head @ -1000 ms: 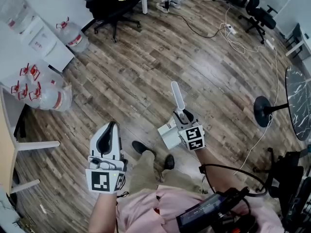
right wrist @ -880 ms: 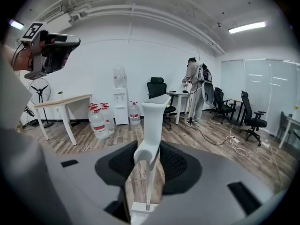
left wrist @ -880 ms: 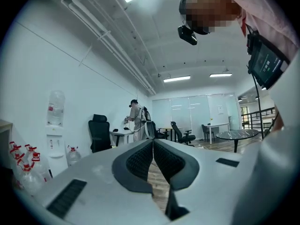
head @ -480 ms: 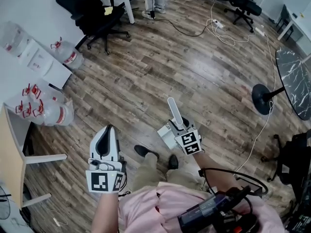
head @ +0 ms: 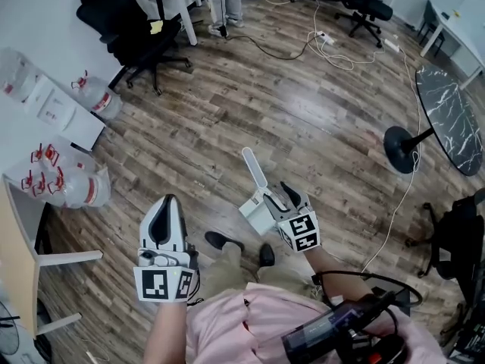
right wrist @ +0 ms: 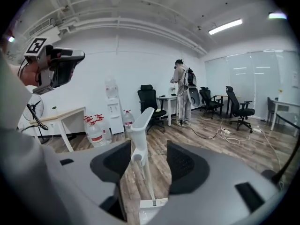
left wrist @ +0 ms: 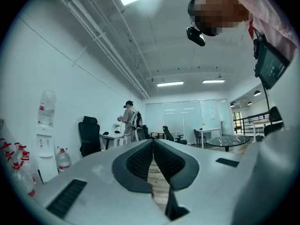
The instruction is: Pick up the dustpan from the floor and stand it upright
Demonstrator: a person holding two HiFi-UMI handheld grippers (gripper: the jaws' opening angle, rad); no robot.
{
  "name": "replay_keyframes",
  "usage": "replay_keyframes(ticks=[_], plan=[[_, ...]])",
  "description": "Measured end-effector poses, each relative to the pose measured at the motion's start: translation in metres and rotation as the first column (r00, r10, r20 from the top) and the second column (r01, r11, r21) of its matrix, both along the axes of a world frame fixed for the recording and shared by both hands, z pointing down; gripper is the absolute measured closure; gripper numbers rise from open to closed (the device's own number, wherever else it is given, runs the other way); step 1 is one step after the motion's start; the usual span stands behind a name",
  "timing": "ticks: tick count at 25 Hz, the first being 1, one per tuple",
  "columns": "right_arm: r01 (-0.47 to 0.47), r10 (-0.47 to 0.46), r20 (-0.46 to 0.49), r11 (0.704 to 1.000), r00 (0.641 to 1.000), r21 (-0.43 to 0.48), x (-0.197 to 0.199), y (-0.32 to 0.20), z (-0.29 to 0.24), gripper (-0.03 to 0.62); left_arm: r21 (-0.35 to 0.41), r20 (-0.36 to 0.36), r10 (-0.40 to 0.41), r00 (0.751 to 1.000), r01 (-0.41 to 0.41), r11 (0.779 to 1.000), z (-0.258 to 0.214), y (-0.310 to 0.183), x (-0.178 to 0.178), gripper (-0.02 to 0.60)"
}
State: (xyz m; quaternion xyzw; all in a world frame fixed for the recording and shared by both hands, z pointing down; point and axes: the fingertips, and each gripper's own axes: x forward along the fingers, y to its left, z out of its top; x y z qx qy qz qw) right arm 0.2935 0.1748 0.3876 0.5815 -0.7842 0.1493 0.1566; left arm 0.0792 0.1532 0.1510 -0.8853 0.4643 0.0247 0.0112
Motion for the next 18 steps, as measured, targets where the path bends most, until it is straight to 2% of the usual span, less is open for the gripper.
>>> replay_keyframes(ticks=[3,6,9,12,18], plan=[[-0.028,0.028,0.009,0.998,1.000,0.055,0.008,0.008,-0.035,0.361,0.001,-0.026,-0.026,0.999,0.026,1.000,-0.013,-0.001,0.005,0.568],[-0.013,0.010,0.022,0.991,1.000,0.132,0.005,0.001,-0.087,0.399,0.034,-0.034,-0.039,0.999,0.040,0.999,-0.037,-0.004,0.013,0.568],[0.012,-0.020,0.031,0.972,0.999,0.234,-0.005,-0.013,-0.152,0.471,0.088,-0.039,-0.029,0.999,0.032,0.996,-0.067,-0.006,0.028,0.568],[0.021,-0.024,0.005,0.944,1.000,0.330,-0.016,-0.024,-0.211,0.592,0.140,-0.027,-0.027,0.999,0.031,0.990,-0.092,-0.006,0.043,0.568],[0.037,-0.040,-0.003,0.900,0.999,0.435,-0.040,-0.027,-0.273,0.592,0.198,-0.001,-0.017,1.000,0.017,0.980,-0.115,-0.001,0.058,0.568]])
